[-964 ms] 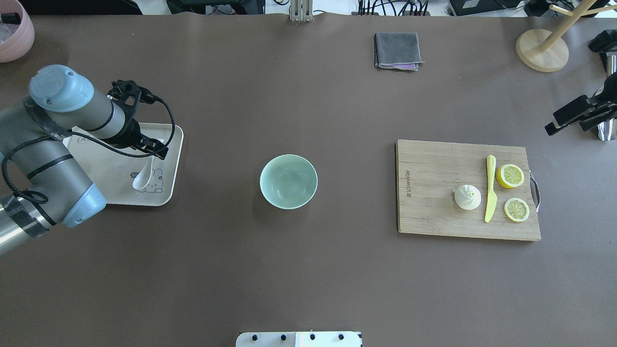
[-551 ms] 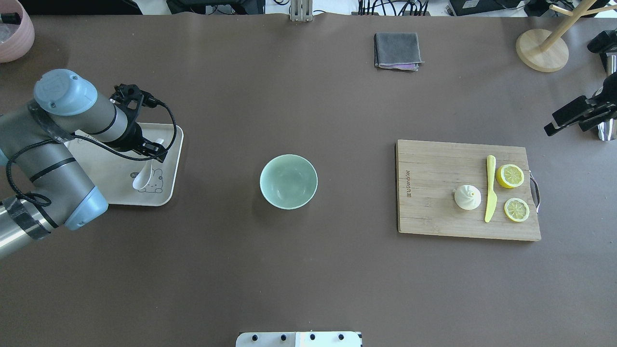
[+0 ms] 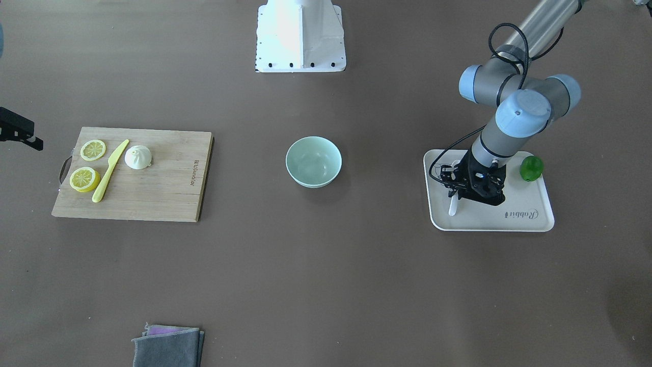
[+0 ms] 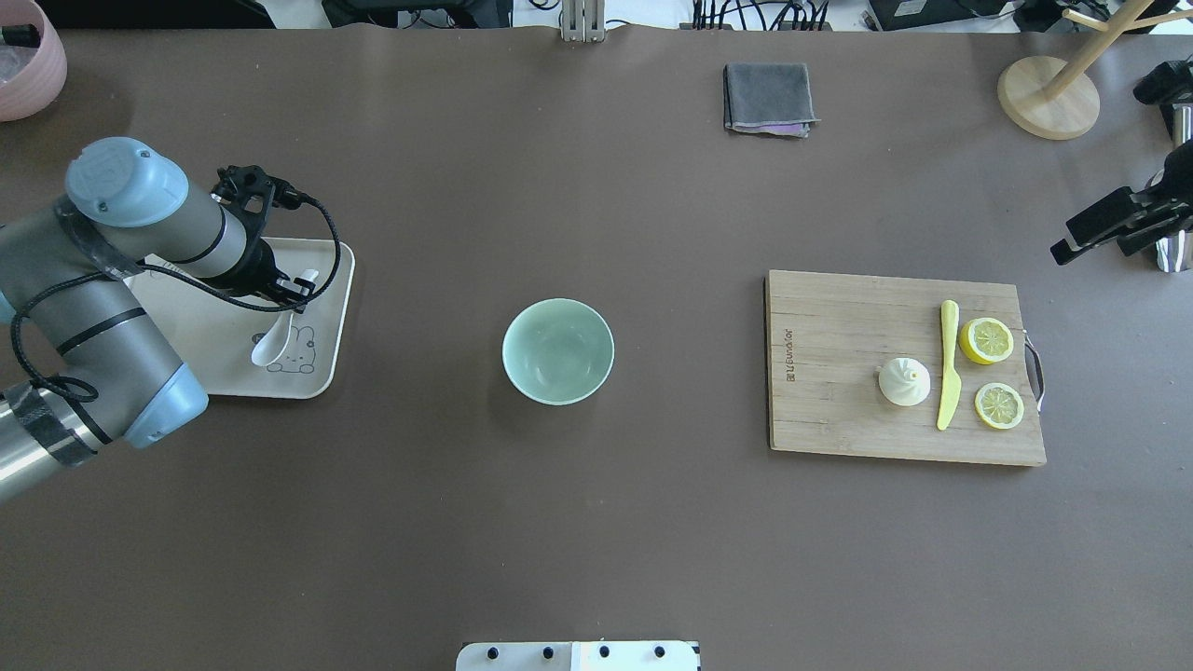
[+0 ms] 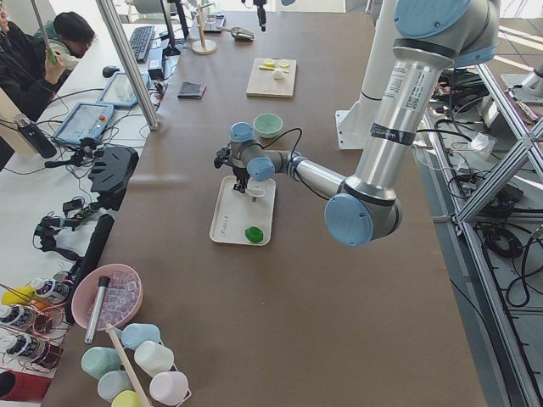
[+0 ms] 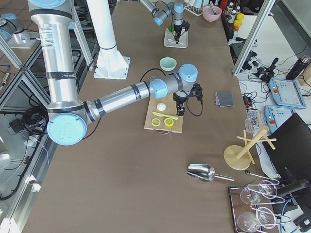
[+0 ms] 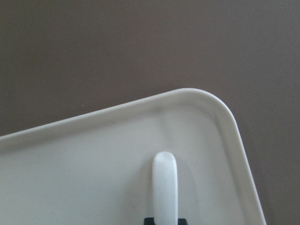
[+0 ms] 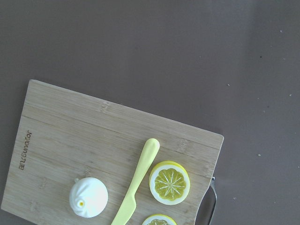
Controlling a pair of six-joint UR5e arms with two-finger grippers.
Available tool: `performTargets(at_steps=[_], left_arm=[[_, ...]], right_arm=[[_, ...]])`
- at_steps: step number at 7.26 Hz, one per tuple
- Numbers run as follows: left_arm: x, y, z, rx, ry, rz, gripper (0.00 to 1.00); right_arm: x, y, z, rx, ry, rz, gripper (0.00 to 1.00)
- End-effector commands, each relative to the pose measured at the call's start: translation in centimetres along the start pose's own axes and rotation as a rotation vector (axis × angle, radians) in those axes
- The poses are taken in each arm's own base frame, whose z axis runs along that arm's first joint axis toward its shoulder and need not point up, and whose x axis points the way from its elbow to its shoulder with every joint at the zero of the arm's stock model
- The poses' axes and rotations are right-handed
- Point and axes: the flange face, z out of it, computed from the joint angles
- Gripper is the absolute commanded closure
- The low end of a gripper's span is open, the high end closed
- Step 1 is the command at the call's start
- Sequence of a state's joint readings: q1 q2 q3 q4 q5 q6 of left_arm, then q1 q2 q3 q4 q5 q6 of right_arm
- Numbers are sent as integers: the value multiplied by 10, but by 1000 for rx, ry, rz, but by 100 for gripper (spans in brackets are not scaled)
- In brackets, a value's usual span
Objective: Put spoon and bun in bowl
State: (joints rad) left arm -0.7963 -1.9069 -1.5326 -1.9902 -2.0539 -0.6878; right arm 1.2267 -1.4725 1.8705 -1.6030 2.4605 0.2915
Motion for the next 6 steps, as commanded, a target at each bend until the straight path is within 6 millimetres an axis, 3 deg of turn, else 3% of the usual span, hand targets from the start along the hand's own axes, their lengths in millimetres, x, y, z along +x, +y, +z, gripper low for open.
performTargets(at_steps=[1, 3, 4, 5, 6], left_arm=[[3, -9, -13, 12, 9, -7, 100], [6, -59, -69, 59, 65, -42, 100], [29, -74, -99, 94, 118, -91, 100], [67, -93, -130, 134, 175, -188, 100], [102, -92, -145, 144, 231, -245, 100]], right_arm=[[-9, -2, -3, 5, -7, 18, 0], [-35, 0, -2, 5, -17, 50, 0], [-44, 2, 2, -2, -21, 77, 0], [-59, 6, 4, -6, -22, 97, 0], [-72, 9, 10, -5, -5, 86, 0]])
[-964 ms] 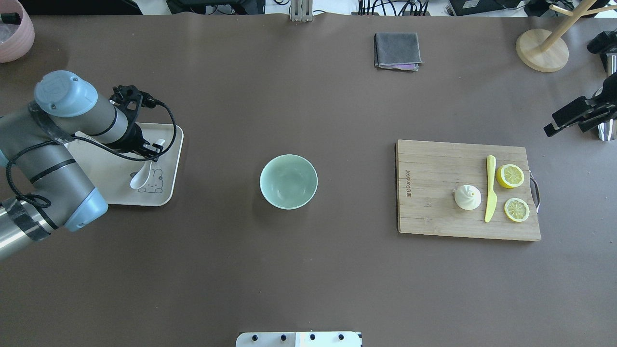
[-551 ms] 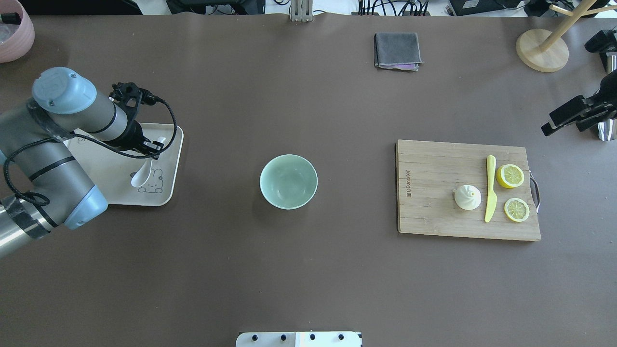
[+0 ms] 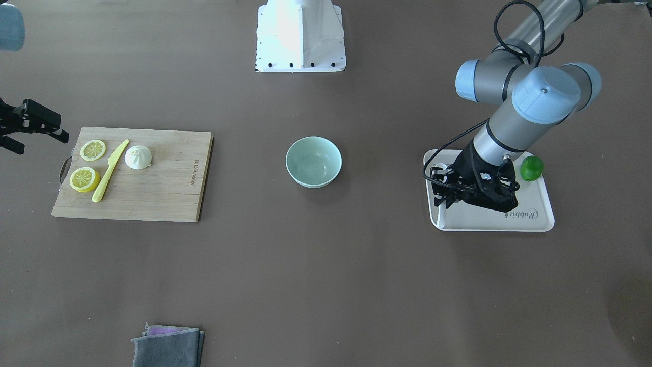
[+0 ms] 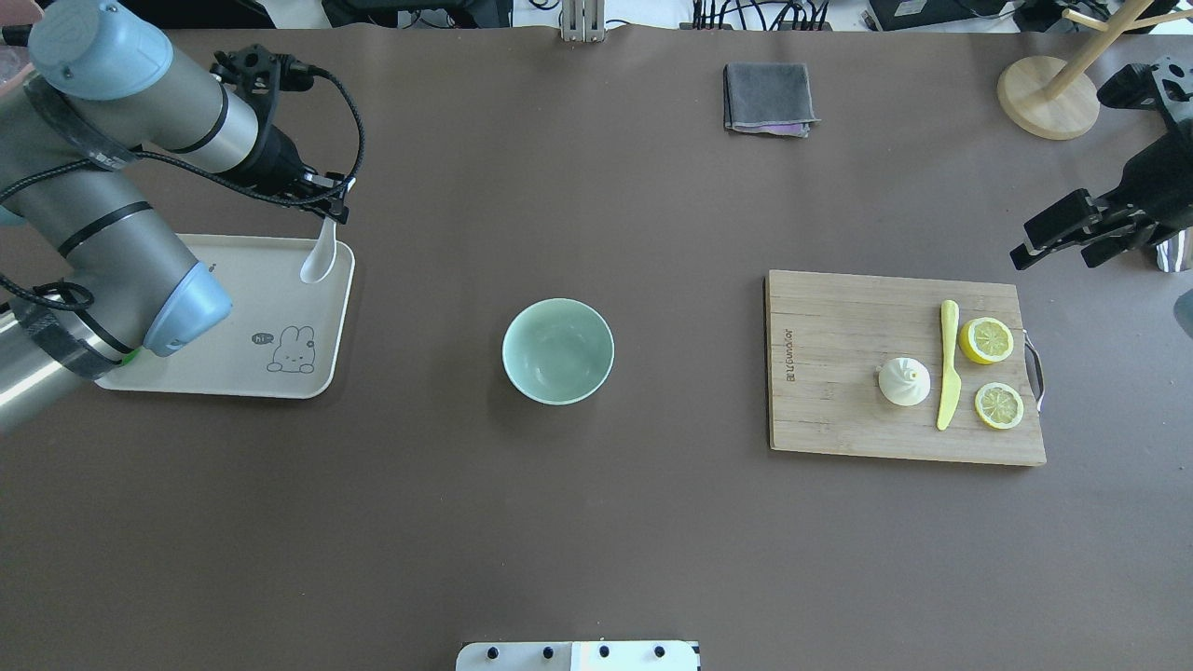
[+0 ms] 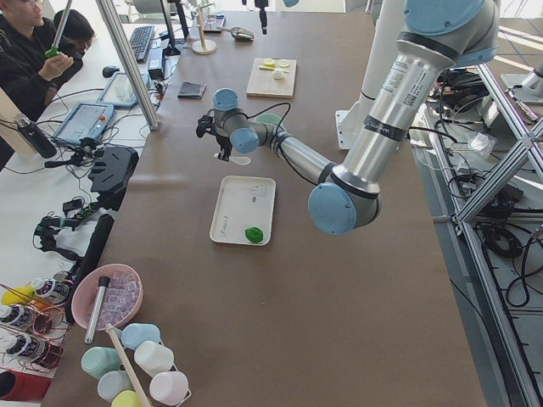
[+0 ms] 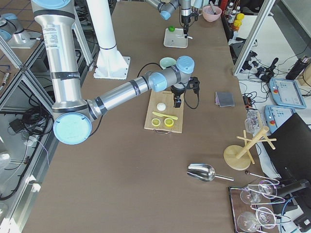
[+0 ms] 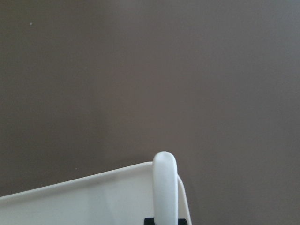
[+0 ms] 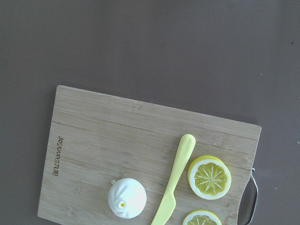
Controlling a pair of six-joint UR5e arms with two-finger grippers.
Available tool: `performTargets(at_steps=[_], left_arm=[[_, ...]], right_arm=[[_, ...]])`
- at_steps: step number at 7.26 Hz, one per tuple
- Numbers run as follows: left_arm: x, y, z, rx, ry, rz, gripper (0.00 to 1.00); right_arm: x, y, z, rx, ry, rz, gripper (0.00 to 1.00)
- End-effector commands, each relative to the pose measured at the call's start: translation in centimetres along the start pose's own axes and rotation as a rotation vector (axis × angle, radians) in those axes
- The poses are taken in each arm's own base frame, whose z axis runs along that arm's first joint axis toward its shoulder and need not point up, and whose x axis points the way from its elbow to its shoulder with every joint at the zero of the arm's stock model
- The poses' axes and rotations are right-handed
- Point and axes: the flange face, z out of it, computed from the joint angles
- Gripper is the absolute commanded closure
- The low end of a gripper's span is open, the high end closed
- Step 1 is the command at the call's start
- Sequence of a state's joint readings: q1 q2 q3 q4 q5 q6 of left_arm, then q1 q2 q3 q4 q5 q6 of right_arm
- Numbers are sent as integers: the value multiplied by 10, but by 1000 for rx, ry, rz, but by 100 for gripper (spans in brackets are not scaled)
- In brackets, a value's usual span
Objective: Put spoon and bun in bowl
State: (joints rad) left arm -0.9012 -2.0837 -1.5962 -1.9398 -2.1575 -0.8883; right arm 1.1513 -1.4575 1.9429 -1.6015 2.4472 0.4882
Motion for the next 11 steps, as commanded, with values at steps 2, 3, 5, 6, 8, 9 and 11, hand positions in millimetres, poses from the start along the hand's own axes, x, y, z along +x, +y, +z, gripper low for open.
performTargets(at_steps=[2, 3, 5, 6, 8, 9, 11], left_arm=[[117, 18, -13, -10, 136, -144, 100], [138, 27, -7, -27, 152, -161, 100], [177, 47, 13, 14, 141, -171, 100], [185, 54, 15, 8, 147, -163, 100], [195, 59, 18, 9, 150, -179, 100], [204, 65, 23, 18, 149, -171, 100], [205, 66, 23, 20, 148, -169, 100]], right_arm=[[-28, 10, 27, -11, 65, 14, 0], [-32, 11, 38, -22, 78, 19, 0], [-51, 21, 76, -66, 119, 11, 0], [-64, 20, 88, -64, 140, 14, 0], [-83, 13, 108, -87, 141, 7, 0], [-92, 12, 122, -85, 171, -6, 0], [-79, 6, 164, -70, 167, -45, 0]])
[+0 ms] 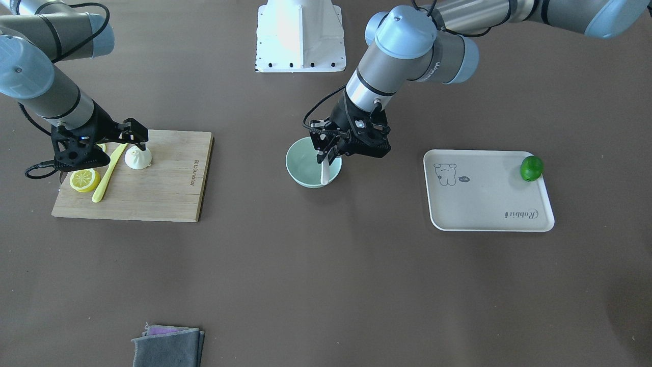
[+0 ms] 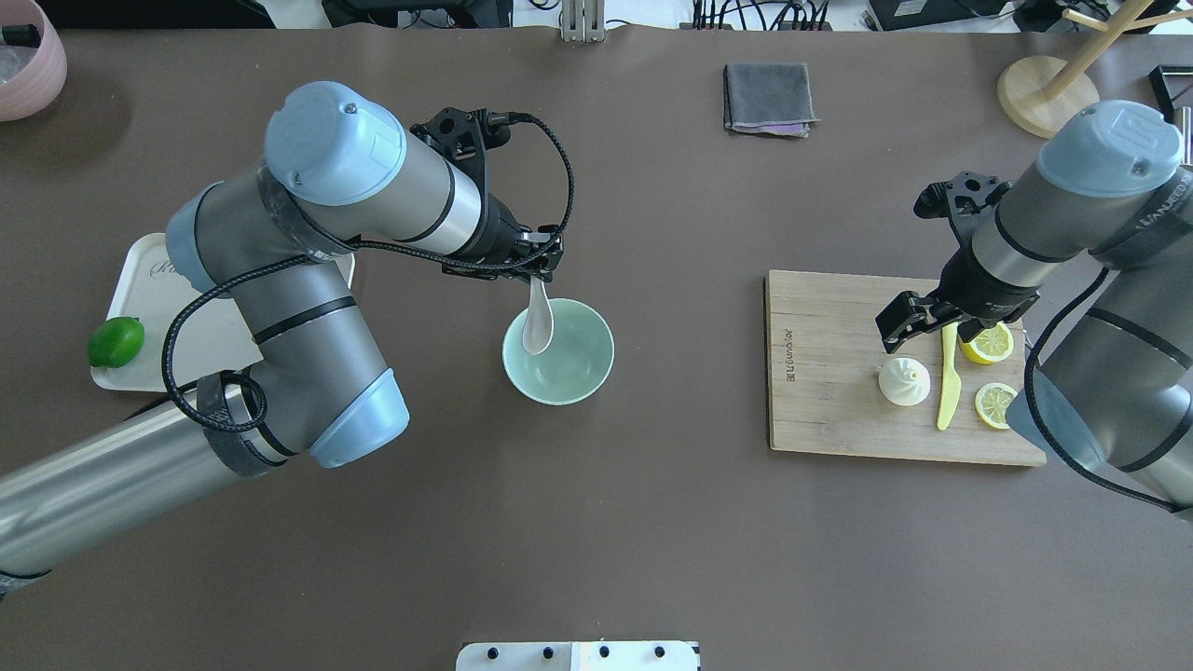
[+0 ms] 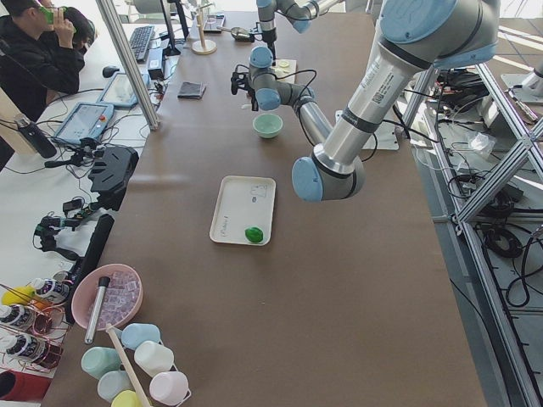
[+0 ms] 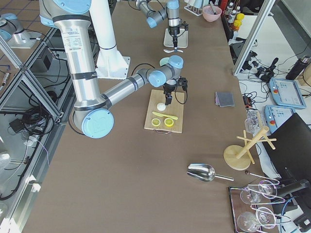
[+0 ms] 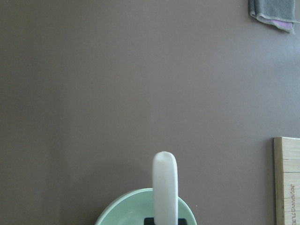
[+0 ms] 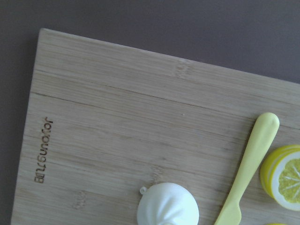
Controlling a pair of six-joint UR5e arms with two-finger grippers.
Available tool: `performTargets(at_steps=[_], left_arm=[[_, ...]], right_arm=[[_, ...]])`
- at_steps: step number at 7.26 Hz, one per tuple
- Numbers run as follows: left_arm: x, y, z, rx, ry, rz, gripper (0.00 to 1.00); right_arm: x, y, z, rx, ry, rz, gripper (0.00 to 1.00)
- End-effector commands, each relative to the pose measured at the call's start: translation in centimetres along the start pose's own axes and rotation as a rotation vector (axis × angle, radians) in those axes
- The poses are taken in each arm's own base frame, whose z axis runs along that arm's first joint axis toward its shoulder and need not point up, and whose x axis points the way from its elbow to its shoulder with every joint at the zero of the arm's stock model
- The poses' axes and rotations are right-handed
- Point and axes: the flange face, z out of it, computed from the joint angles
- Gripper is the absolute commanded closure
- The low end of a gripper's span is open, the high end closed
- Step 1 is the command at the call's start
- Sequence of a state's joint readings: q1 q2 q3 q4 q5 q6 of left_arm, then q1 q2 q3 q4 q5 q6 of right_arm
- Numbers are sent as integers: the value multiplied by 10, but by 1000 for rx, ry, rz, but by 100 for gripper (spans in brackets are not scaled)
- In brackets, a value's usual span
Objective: Put spoon and bun in bowl
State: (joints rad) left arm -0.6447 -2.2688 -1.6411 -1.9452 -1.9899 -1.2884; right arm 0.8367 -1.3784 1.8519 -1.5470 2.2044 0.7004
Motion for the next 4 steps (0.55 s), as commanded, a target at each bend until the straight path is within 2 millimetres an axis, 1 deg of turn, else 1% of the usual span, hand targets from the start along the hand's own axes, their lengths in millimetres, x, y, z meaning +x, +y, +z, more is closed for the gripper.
performTargets(at_steps=[1, 2, 3, 4], left_arm=[[0, 1, 2, 1, -2, 2, 100], [0, 1, 2, 1, -2, 4, 100], [-2, 1, 3, 0, -6, 6, 100], [-3, 1, 3, 0, -6, 8, 100]], right_arm=[[13, -13, 46, 24, -12, -37, 0], [10, -12, 46, 29, -20, -32, 0], [3, -9, 38, 39, -32, -16, 0], [0, -6, 40, 35, -33, -5, 0]])
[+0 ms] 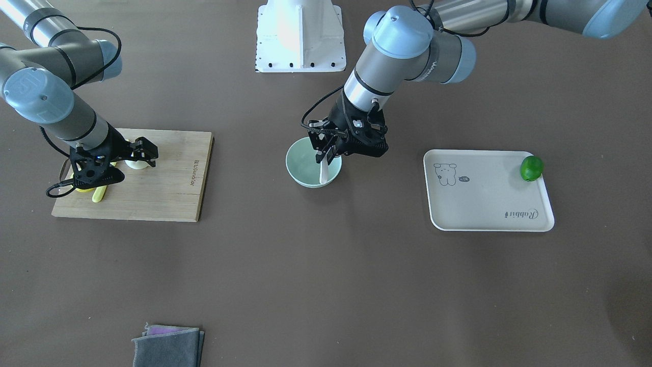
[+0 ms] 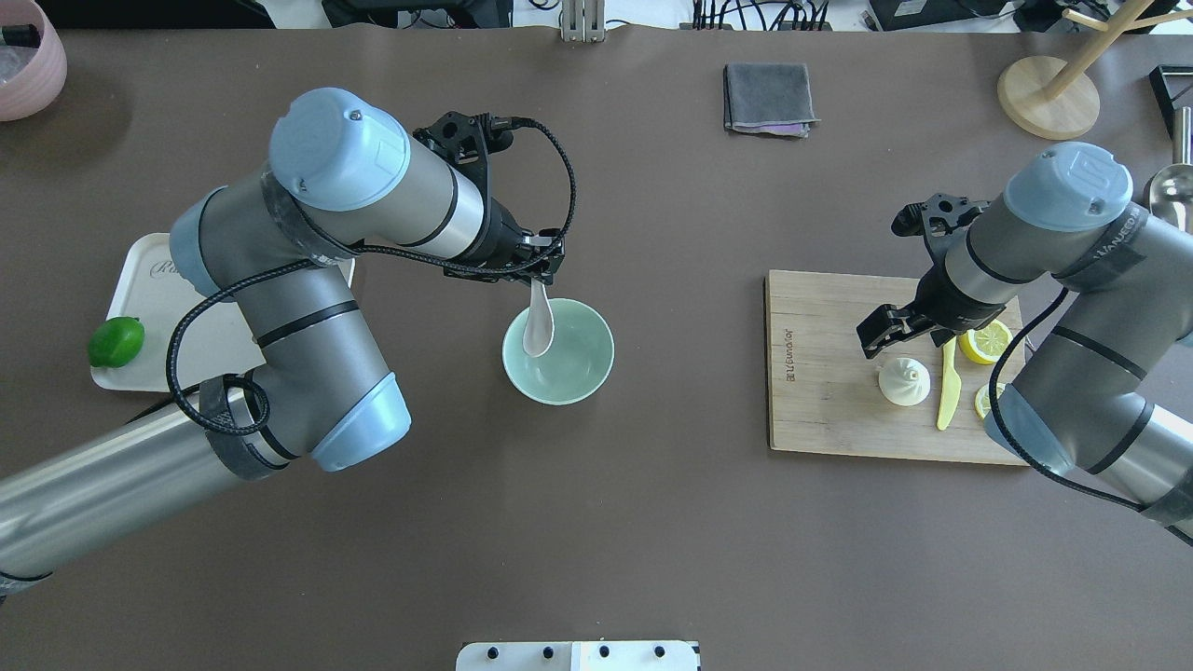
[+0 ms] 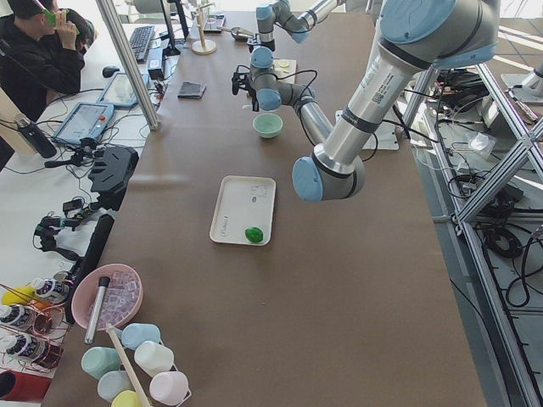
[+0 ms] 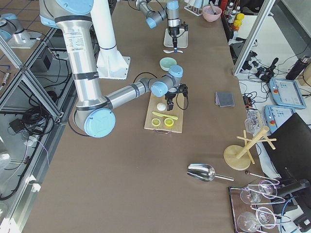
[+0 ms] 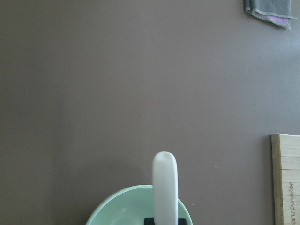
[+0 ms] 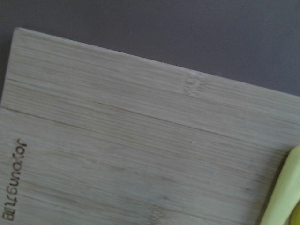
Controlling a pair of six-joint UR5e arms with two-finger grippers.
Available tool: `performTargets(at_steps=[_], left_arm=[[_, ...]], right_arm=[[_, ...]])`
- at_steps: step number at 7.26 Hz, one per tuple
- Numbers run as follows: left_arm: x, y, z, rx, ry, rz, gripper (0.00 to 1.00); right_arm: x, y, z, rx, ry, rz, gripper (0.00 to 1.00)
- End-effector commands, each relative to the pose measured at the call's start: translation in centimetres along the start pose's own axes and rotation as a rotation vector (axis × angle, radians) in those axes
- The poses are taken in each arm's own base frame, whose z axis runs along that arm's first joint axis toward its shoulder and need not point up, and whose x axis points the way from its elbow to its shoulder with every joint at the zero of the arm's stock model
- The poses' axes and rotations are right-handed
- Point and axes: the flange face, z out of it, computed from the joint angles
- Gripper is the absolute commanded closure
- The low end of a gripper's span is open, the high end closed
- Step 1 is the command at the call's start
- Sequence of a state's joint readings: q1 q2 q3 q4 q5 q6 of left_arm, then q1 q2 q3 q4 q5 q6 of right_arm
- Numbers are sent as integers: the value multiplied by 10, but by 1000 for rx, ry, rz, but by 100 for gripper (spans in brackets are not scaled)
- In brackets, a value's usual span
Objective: Put spoon and bun in bowl
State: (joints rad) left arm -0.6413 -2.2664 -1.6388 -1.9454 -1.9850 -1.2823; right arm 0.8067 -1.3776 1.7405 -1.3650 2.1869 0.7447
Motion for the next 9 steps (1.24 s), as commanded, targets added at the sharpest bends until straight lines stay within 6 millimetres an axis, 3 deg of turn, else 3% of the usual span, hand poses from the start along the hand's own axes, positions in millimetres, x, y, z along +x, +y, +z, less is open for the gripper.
performTargets(at_steps=[1, 4, 5, 6, 7, 9], left_arm=[[-2, -1, 1, 1, -3, 1, 100], [-9, -2, 8, -4, -16, 6, 100], [-7, -1, 8, -5, -15, 10, 100], [-7, -1, 8, -6, -14, 10, 100], [-7, -1, 8, -6, -14, 12, 100], [-10, -2, 9, -6, -18, 24, 100]], right_arm=[[-1, 8, 6, -13, 3, 27, 0], [2, 20, 19, -31, 24, 22, 1], [8, 33, 13, -32, 23, 20, 3], [11, 46, 8, -34, 20, 20, 32], [6, 50, 12, -45, 21, 33, 99], [-12, 48, 12, -43, 9, 31, 100]])
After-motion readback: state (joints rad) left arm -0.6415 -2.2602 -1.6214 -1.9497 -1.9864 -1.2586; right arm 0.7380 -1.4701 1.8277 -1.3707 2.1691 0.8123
